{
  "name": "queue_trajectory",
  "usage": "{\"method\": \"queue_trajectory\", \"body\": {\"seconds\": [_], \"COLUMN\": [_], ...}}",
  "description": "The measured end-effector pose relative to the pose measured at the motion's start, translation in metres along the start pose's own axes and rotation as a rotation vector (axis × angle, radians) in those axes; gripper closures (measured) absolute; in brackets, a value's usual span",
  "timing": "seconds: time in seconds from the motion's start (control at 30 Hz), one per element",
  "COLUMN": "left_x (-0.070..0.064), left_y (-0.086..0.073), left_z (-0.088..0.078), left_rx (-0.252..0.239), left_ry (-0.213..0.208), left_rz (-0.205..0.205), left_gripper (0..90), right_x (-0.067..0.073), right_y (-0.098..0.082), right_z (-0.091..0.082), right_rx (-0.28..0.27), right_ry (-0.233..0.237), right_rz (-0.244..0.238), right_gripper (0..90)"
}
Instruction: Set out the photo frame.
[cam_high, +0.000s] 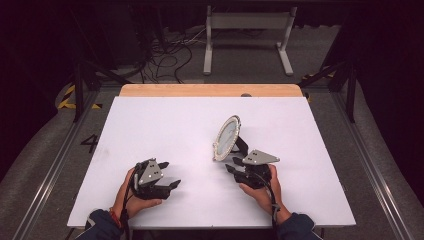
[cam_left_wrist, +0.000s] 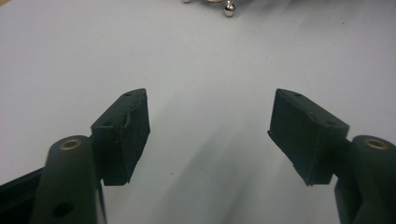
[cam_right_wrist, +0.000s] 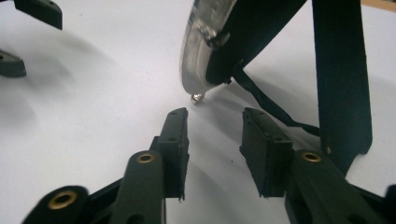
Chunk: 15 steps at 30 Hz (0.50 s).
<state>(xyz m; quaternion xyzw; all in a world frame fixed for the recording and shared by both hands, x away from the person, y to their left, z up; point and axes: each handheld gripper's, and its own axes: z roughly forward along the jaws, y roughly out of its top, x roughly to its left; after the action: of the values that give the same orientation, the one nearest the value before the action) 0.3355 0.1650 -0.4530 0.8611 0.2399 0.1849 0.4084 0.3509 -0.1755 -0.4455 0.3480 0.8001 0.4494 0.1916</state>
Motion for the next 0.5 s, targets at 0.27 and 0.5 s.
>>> {"method": "queue_trajectory", "body": {"seconds": [0.27,0.5], "left_x": [-0.007,-0.009], "left_y": [-0.002,-0.007], "left_z": [0.003,-0.001], "left_rx": [0.025,0.032], "left_ry": [0.009,0.024], "left_rz": [0.016,0.004], "left_gripper": [23.1,21.9], "right_x": [0.005,0.008], "right_y": [0.007,0.011], "right_z": [0.008,0.018], "right_rx": [-0.018,-0.033], "right_ry": [0.011,0.002], "right_rz": [0.01,0.032], "right_gripper": [53.2,49.0]}}
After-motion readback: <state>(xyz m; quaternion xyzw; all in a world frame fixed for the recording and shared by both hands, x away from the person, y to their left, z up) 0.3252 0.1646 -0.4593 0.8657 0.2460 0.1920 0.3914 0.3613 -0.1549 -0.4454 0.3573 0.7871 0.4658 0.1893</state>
